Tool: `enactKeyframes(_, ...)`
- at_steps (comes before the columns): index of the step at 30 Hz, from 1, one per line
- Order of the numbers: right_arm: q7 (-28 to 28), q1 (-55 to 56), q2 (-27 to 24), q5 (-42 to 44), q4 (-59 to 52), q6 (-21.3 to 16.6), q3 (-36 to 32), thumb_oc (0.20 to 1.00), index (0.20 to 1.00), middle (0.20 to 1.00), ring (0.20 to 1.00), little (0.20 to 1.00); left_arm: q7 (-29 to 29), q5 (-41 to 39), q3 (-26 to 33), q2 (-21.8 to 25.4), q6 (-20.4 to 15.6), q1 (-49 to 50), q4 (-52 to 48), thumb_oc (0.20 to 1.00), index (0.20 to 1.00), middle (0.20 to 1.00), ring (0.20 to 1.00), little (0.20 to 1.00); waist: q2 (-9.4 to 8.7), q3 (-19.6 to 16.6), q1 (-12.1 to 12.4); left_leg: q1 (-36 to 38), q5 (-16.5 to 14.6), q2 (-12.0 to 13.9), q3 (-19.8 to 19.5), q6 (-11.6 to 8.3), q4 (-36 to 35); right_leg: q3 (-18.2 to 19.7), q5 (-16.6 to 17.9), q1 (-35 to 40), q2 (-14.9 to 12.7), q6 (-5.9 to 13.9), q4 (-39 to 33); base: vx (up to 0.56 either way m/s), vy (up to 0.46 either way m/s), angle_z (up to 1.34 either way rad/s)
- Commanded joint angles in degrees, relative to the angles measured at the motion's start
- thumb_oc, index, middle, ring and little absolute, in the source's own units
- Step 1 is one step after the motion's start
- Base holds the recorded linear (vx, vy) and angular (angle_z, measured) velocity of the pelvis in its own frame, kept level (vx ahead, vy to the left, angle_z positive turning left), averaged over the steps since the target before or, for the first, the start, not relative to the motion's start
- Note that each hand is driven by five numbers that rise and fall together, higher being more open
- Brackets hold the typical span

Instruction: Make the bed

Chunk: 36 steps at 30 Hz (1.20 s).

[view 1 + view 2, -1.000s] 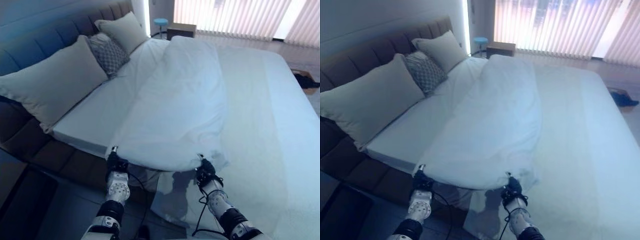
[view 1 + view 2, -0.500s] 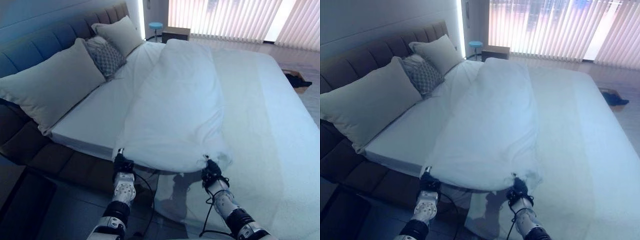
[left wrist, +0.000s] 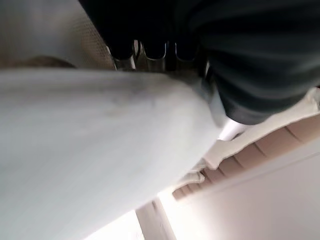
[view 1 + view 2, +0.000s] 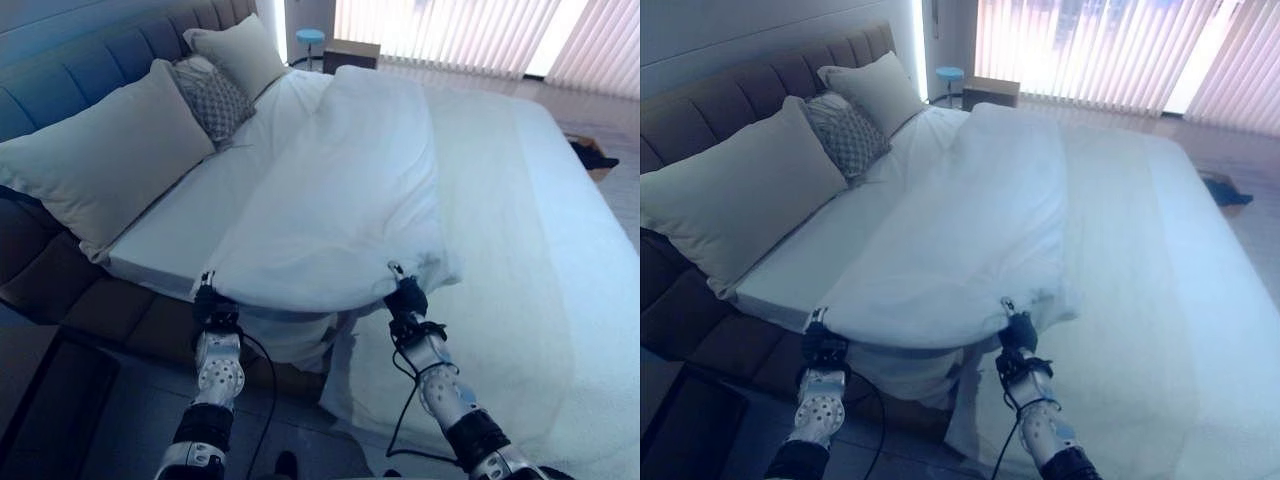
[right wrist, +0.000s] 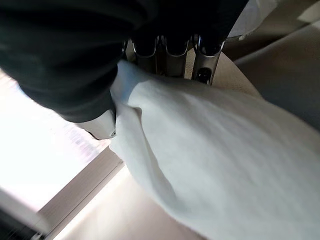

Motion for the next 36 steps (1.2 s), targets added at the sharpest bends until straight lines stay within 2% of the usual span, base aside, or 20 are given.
enactKeyframes(1,1.83,0.22,-1.18,-0.41,-2.5,-3.13,-0.6,0.2,0.2,0.2,0.2,0.2,-0.79,3.08,5.93,4.12,-6.89,1.1,-2.62,0.2,0.2,0.2,0.2,0.2,0.26,-2.0,2.61,1.86,-0.31,-4.27,1.59,-2.27,-3.89,3.92,-5.69,-0.98,7.43,-2.48,4.3,-0.13,0.056,0.27)
enactKeyframes(2,1.7,1.33,-1.97,-0.12,-1.56,-2.82,0.0,0.2,0.2,0.2,0.2,0.2,-0.91,2.62,5.62,3.53,-6.73,1.48,-0.72,0.2,0.2,0.2,0.2,0.2,0.7,0.83,2.12,-2.27,-1.07,-5.26,0.55,-3.21,3.04,5.68,-5.73,-2.31,7.7,-3.79,4.41,-0.14,0.057,0.36)
enactKeyframes(3,1.7,1.3,-2.01,-0.12,-1.56,-2.82,0.0,0.2,0.2,0.2,0.2,0.2,-0.93,2.61,5.64,3.51,-6.75,1.42,-0.68,0.2,0.2,0.2,0.2,0.2,0.74,0.79,2.04,-2.66,-1.35,-5.25,0.51,-3.23,3.63,5.61,-5.74,-2.43,7.71,-3.81,4.46,-0.36,0.08,0.58)
enactKeyframes(4,0.49,0.41,-2.9,-0.15,0.4,-2.81,1.25,0.2,0.2,0.2,0.2,0.2,-0.02,3.31,4.7,3.06,-6.94,0.45,0.57,0.2,0.2,0.2,0.2,0.2,1.07,5.23,3.62,-8.57,-1.83,-7.16,-5.01,-4.45,10.5,7.17,-5.32,-4.54,6.97,-4.08,5.46,-0.23,0.038,0.49)
enactKeyframes(5,0.5,0.32,-2.92,-0.14,0.43,-2.81,1.21,0.2,0.2,0.2,0.2,0.2,-0.03,3.3,4.7,3.05,-6.95,0.35,0.6,0.2,0.2,0.2,0.2,0.2,1.11,5.07,3.52,-8.9,-1.63,-7.17,-5.1,-4.43,10.5,7.06,-5.11,-4.8,6.98,-4.07,5.37,-0.32,0.087,0.46)
enactKeyframes(6,-0.03,-0.74,-3.3,-1.55,4.37,-1.15,2.54,0.2,0.2,0.2,0.2,0.2,1.25,2.27,5.12,2.44,-6.83,-0.01,3.88,0.2,0.2,0.2,0.2,0.2,0.93,6.28,3.95,-11.32,-2.97,-5.59,-8.37,-3.99,11.68,7.88,-4.48,-7.31,5.89,-3.14,5.13,-0.1,0.054,0.33)
enactKeyframes(7,-0.03,-0.82,-3.3,-1.55,4.4,-1.15,2.53,0.2,0.2,0.2,0.2,0.2,1.21,2.24,5.15,2.46,-6.83,-0.1,3.95,0.2,0.2,0.2,0.2,0.2,0.93,6.09,3.88,-11.64,-2.75,-5.6,-8.42,-3.98,11.63,7.82,-4.28,-7.59,5.88,-3.14,5.04,-0.13,0.088,0.24)
enactKeyframes(8,-0.75,-0.91,-3.29,-2.06,5.77,-0.69,3.11,0.2,0.2,0.2,0.2,0.2,2.19,2.18,5.07,2.19,-7.42,-0.14,4.45,0.2,0.2,0.2,0.2,0.2,1.05,6.71,3.63,-13.04,-2.4,-3.62,-7.96,-3.87,11.14,7.88,-4.31,-8.74,5.38,-2.75,5.04,-0.05,0.08,0.12)
enactKeyframes(10,-1.16,-2.44,-3.33,-2.96,8.06,0.31,4.39,0.2,0.2,0.2,0.2,0.2,2.77,2.48,4.01,2.0,-7.9,-0.76,4.89,0.2,0.2,0.2,0.2,0.2,1.94,6.61,3.25,-13.41,-0.92,-1.98,-6.72,-2.83,7.29,7.65,-4.06,-11.24,5.63,-2.7,4.9,-0.08,0.11,-0.13)
enactKeyframes(11,-1.59,-3.15,-3.1,-3.88,9.96,0.73,4.44,0.2,0.2,0.2,0.2,0.2,3.3,2.97,3.25,1.94,-7.62,-1.65,6.21,0.2,0.2,0.2,0.2,0.2,2.1,7.79,3.27,-14.77,0.61,-1.68,-5.92,-2.9,6.4,6.91,-3.77,-12.41,5.17,-2.83,4.94,-0.13,0.119,-0.18)
enactKeyframes(18,-1.66,-13.63,-1.82,-5.06,21.21,2.41,8.81,0.2,0.2,0.2,0.2,0.2,5.61,11.45,-1.57,7.11,-6.8,-7.65,12.99,0.2,0.2,0.2,0.2,0.2,1.81,13.37,5.44,-19.88,0.85,-2.74,-3.83,-1.13,5.93,9.02,-1.5,-19.35,3.59,-2.54,6.72,-0.04,0.156,-0.05)
enactKeyframes(19,-1.88,-16.37,-1.22,-4.15,23.85,1.79,8.43,0.2,0.2,0.2,0.2,0.2,6.69,14.82,-2.51,9.7,-6.86,-9.69,14.01,0.2,0.2,0.2,0.2,0.2,1.34,14.42,6.05,-21.53,1.08,-2.69,-3.23,-0.94,5.9,9.33,0.02,-20.82,3.61,-2.08,5.81,-0.01,0.105,-0.15)
enactKeyframes(23,-2.57,-19.34,0.12,-1.1,26.67,0.53,6.01,0.2,0.2,0.2,0.2,0.2,7.3,17.87,-3.94,12.31,-6.15,-12.1,15.51,0.2,0.2,0.2,0.2,0.2,0.82,15.37,6.56,-23.67,1.37,-2.47,-2.88,-0.75,5.58,9.46,1.8,-22.41,3.77,-1.52,3.42,0.01,0.057,-0.09)
enactKeyframes(24,-3.76,-21.41,0.67,0.88,27.87,-0.71,4.75,0.2,0.2,0.2,0.2,0.2,8.04,19.17,-4.42,14.18,-5.57,-13.54,17.25,0.2,0.2,0.2,0.2,0.2,0.75,16.15,6.64,-25.0,1.64,-2.48,-2.77,-0.66,5.29,9.63,2.84,-23.42,3.83,-1.16,2.14,0.0,0.047,-0.08)
enactKeyframes(30,-5.77,-27.1,0.84,2.68,31.0,-1.4,3.54,0.2,0.2,0.2,0.2,0.2,9.11,19.41,-4.82,15.9,-4.73,-16.36,20.11,0.2,0.2,0.2,0.2,0.2,1.2,17.98,7.19,-27.87,2.18,-2.75,-2.99,-0.69,5.03,9.26,4.95,-25.55,3.81,-0.58,-0.04,0.0,0.035,-0.06)
enactKeyframes(31,-6.06,-28.33,0.55,2.46,31.61,-1.37,3.5,0.391,0.391,0.391,0.391,0.391,9.44,19.12,-4.7,16.08,-4.97,-16.87,20.22,0.2,0.2,0.2,0.2,0.2,1.34,18.34,7.25,-28.34,2.11,-2.78,-3.03,-0.69,5.21,9.14,5.2,-25.94,3.68,-0.5,-0.23,0.0,0.042,0.01)
enactKeyframes(32,-6.68,-29.28,0.24,1.99,31.84,-1.39,3.72,0.677,0.677,0.677,0.677,0.677,9.58,18.51,-4.78,16.09,-5.11,-17.09,20.2,0.2,0.2,0.2,0.2,0.2,1.48,18.49,7.37,-28.99,2.08,-2.93,-3.01,-0.68,5.31,9.07,5.45,-26.39,3.63,-0.44,-0.52,0.0,0.039,0.05)
enactKeyframes(33,-7.23,-30.27,-0.06,1.69,32.33,-1.4,3.37,1.0,1.0,1.0,1.0,1.0,9.8,18.62,-4.79,16.25,-5.02,-17.34,20.45,0.2,0.2,0.2,0.2,0.2,1.61,18.49,7.43,-29.65,2.02,-2.99,-3.11,-0.68,5.49,9.01,5.58,-26.86,3.61,-0.39,-0.73,0.0,0.035,0.04)
enactKeyframes(35,-8.37,-32.44,-0.35,1.64,34.22,-1.46,2.6,1.0,1.0,1.0,1.0,1.0,10.01,18.6,-4.76,16.96,-4.32,-18.42,23.52,0.2,0.2,0.2,0.2,0.2,1.69,18.49,7.45,-30.89,1.94,-3.03,-3.16,-0.67,5.83,9.04,6.0,-28.02,3.63,-0.34,-0.96,0.0,0.035,0.02)
enactKeyframes(36,-8.68,-32.97,-0.4,1.43,34.47,-1.44,2.3,1.0,1.0,1.0,1.0,1.0,10.46,18.99,-4.68,17.28,-4.47,-18.59,23.69,0.41,0.41,0.41,0.41,0.41,1.76,18.49,7.4,-31.27,1.93,-3.06,-3.11,-0.67,5.9,9.08,6.16,-28.35,3.62,-0.31,-1.0,0.0,0.033,-0.02)
